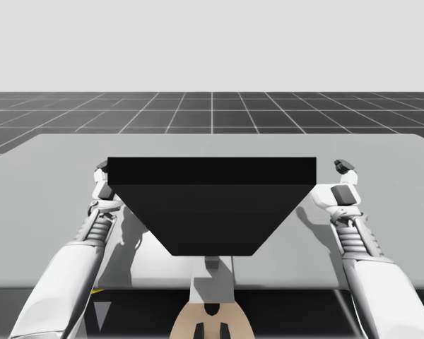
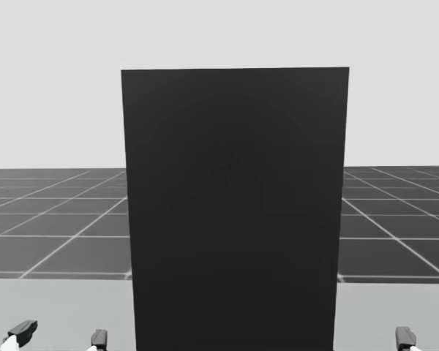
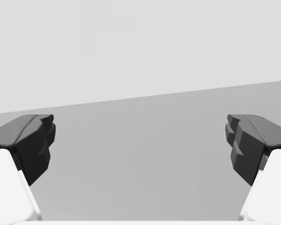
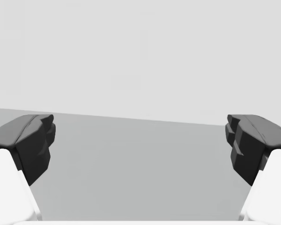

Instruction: Reach around the screen and pick up the object behind it.

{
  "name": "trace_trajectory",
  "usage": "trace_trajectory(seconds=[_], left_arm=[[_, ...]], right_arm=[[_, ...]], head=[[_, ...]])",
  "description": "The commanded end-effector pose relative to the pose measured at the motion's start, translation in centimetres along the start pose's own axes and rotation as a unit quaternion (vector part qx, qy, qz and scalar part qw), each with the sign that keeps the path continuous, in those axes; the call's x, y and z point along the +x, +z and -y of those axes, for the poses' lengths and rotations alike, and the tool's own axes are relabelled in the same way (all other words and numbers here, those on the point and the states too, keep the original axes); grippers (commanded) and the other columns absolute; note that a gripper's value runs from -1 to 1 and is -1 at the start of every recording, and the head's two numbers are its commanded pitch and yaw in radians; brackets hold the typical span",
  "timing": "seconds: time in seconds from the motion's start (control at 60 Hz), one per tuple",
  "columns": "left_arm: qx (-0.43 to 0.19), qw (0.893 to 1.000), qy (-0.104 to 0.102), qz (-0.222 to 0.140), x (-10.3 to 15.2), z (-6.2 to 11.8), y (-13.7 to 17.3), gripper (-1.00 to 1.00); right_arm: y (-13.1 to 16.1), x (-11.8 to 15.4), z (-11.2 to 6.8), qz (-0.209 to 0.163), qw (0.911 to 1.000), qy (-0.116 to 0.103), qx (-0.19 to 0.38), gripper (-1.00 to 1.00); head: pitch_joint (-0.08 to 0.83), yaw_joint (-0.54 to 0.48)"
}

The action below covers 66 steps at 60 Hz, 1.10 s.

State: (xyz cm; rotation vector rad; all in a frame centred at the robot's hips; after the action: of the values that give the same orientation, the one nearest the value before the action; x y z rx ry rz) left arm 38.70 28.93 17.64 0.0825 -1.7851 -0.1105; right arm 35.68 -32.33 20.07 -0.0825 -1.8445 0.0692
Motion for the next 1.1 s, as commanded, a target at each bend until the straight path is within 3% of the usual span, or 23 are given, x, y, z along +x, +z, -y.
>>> trace_trajectory(seconds=[0.017, 0.1, 0.15, 0.2, 0.233, 0.317, 0.5, 0.567, 0.617, 0.7, 0.783, 0.867, 0.983, 1.1], left_arm=[[-0.002, 1.0, 0.0, -0.003, 0.0, -0.1, 0.0, -1.0], [-0.008, 1.0, 0.006, -0.013, 0.0, -0.5, -0.1, -1.0], [-0.028, 0.999, 0.014, -0.04, -0.2, -0.8, -0.1, -1.0], [-0.045, 0.997, 0.015, -0.062, -0.4, -1.2, -0.1, -1.0], [-0.061, 0.995, 0.017, -0.076, -0.5, -1.3, -0.1, -1.0], [-0.112, 0.988, 0.011, -0.106, -0.8, -1.6, 0.2, -1.0], [-0.209, 0.97, -0.013, -0.126, -0.8, -1.6, 1.2, -1.0], [-0.251, 0.96, -0.017, -0.124, -0.6, -1.2, 1.8, -1.0], [-0.273, 0.954, -0.019, -0.121, -0.5, -1.1, 2.2, -1.0], [-0.311, 0.943, -0.025, -0.115, -0.4, -0.8, 2.8, -1.0], [-0.358, 0.927, -0.034, -0.106, -0.2, -0.4, 3.7, -1.0], [-0.383, 0.918, -0.036, -0.094, 0.0, -0.2, 4.2, -1.0], [-0.411, 0.908, -0.038, -0.079, 0.4, 0.3, 4.8, -1.0], [-0.413, 0.906, -0.042, -0.079, 0.3, 0.7, 4.9, -1.0]], right_arm=[[0.3, 0.0, -0.3, -0.002, 0.9999, 0.004, -0.015, -1.0], [0.4, 0.1, -0.6, -0.004, 0.9998, 0.005, 0.021, -1.0], [0.5, 0.1, -0.8, -0.019, 0.9988, 0.011, 0.045, -1.0], [0.7, -0.1, -1.0, -0.053, 0.9956, -0.011, 0.077, -1.0], [0.9, -0.2, -1.2, -0.064, 0.9943, -0.01, 0.085, -1.0], [1.3, -0.8, -1.5, -0.093, 0.9853, -0.023, 0.142, -1.0], [2.3, -1.4, -1.5, -0.114, 0.9645, -0.005, 0.238, -1.0], [2.8, -1.6, -1.7, -0.109, 0.9519, -0.003, 0.287, -1.0], [3.0, -1.6, -1.8, -0.105, 0.9445, -0.022, 0.31, -1.0], [3.4, -1.6, -2.1, -0.096, 0.9337, -0.028, 0.344, -1.0], [4.0, -1.3, -2.4, -0.077, 0.9158, -0.051, 0.391, -1.0], [4.4, -1.0, -2.7, -0.058, 0.9065, -0.051, 0.415, -1.0], [5.0, -0.6, -3.3, -0.037, 0.8979, -0.046, 0.436, -1.0], [4.8, -1.3, -3.9, -0.036, 0.8996, -0.034, 0.434, -1.0]], head=[[0.001, 0.03], [0.002, 0.04], [0.002, 0.04], [0.003, 0.03], [0.005, 0.03], [0.019, 0.03], [0.034, 0.02], [0.042, 0.01], [0.045, 0.01], [0.05, 0.01], [0.06, 0.0], [0.066, 0.0], [0.071, -0.01], [0.08, -0.02]])
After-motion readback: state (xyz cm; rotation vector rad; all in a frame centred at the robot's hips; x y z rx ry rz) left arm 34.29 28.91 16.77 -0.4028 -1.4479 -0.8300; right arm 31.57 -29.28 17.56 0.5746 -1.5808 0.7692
